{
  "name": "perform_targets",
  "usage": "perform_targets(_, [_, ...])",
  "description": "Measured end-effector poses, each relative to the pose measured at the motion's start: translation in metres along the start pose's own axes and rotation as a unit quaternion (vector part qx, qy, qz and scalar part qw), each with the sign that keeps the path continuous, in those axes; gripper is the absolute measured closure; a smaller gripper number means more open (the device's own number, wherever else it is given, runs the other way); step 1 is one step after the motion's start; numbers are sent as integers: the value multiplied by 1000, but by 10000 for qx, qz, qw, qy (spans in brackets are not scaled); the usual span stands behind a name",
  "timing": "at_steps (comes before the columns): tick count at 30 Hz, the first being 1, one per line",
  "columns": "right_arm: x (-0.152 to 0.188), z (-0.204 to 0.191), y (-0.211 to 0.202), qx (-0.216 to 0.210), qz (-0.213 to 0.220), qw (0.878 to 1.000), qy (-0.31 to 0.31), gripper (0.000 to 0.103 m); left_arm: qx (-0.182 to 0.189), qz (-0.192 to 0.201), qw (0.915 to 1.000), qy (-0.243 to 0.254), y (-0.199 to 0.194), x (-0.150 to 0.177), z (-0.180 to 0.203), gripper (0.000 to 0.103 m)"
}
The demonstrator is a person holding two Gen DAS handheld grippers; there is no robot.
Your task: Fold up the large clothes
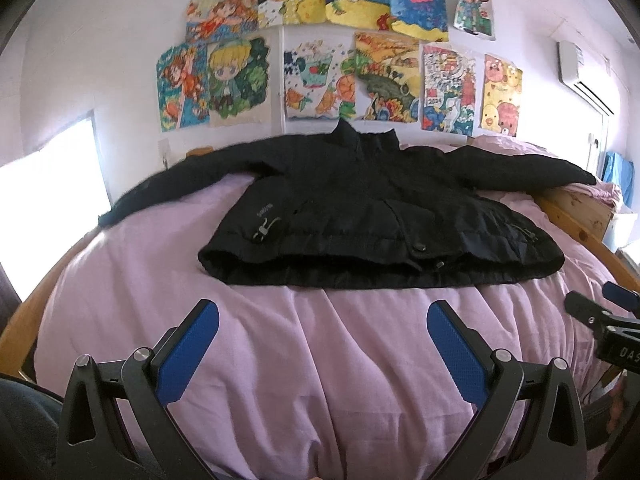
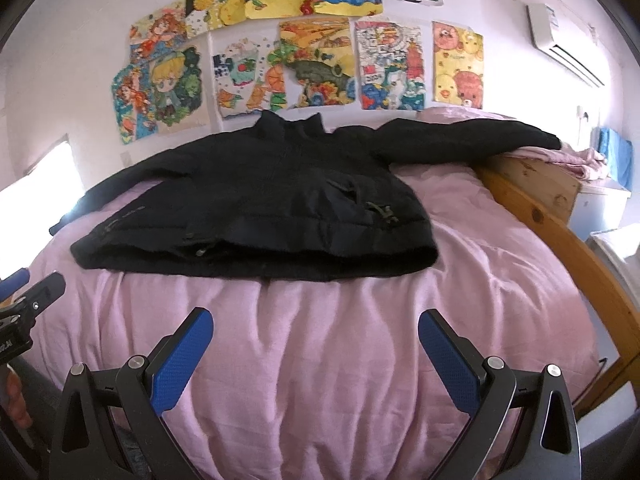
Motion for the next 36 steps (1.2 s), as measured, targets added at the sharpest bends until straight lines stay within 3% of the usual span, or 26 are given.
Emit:
perform_targets(3, [-7,3,-3,153,-20,9999,39,0,65,-195,9998,-74,6,-9,-2,1])
perform_targets(11, [-53,6,-34,379,349,9985,-172,0,78,359,9987,363,-23,-87,1,1])
perform_targets(18, [-103,15,-60,476,748,9942,-610,0,238,193,9983,505,-21,-143,-3,1])
perform_targets(22, [-139,17,-65,288,773,9927,-880,0,163,71,9972,731,-15,-176,-2,1])
perform_targets(27, [-193,24,-42,199,623,9932,-958,0,89,-71,9949,999,16,-218,13,1])
perform_targets(30, [-223,32,-12,292,571,9940,-881,0,136,-41,9942,1066,54,-234,29,1])
perform_targets(33, [-249,53,30,47,309,9983,-494,0,329,-213,9937,1052,97,-245,42,1])
perform_targets(36, [-272,100,82,-88,76,9990,433,0,508,-398,9929,996,161,-252,60,1])
Point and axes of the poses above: each gripper's, at about its wrist camera, not at the fingertips, and y roughly the way its jaws point, z to its right, x to its underside, the point moved 3 cm from there along y, roughly the way its jaws point, and after that the axes turned 3 degrees about x, right-handed, at the moved point
